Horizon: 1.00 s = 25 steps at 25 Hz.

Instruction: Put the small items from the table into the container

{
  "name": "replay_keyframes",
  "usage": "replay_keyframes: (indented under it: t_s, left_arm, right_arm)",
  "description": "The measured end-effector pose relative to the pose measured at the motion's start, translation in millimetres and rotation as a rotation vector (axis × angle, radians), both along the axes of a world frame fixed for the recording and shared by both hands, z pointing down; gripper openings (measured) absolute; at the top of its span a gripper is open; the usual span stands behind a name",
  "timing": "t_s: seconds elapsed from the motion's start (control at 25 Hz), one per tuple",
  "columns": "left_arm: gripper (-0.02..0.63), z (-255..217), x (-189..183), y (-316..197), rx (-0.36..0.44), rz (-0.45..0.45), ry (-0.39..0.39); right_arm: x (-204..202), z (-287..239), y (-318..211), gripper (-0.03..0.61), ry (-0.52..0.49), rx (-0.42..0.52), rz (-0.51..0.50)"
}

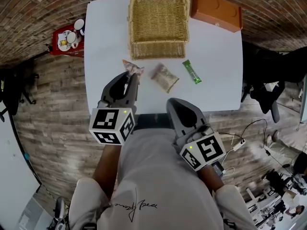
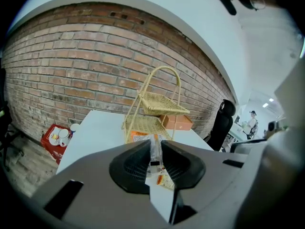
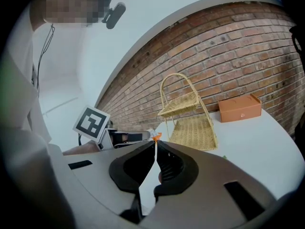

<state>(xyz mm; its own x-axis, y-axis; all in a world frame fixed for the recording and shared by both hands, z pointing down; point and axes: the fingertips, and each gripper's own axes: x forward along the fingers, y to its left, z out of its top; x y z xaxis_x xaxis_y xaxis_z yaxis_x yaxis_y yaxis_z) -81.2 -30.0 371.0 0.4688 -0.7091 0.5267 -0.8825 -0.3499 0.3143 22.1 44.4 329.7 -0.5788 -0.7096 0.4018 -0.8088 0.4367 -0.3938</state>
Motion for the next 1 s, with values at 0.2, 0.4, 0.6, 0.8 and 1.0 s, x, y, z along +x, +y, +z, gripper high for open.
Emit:
replay_keyframes:
  t_s: [0.2, 0.4, 0.6, 0.8, 1.0]
  left_arm:
    - [0.069, -17.3, -0.8, -6.3, 0.036, 0.016, -0.003]
    - [0.069, -32.8, 0.5, -9.1, 0.063, 0.019, 0.005]
    - [0.069, -45.7, 3.9, -13.1, 0.093, 0.040, 0.002]
    - [0.069, -64.0, 10.1, -19.3, 0.129, 0.052, 0.006]
    - [0.069, -79.6, 21.6, -27.3, 0.153, 0.072, 0.042]
  right_arm:
    - [-0.8, -1.9, -3.3, 0.023, -0.017, 0.009, 0.006]
    - [1.7, -5.3, -4.5, 0.023, -0.026, 0.022, 0.013]
    - [5.7, -7.8, -6.6, 0.023, -0.044, 0.033, 0.033]
    - [9.7, -8.0, -7.2, 0.022, -0.051, 0.041, 0.049]
    - [14.3, -9.1, -7.3, 0.022, -0.062, 0.048, 0.071]
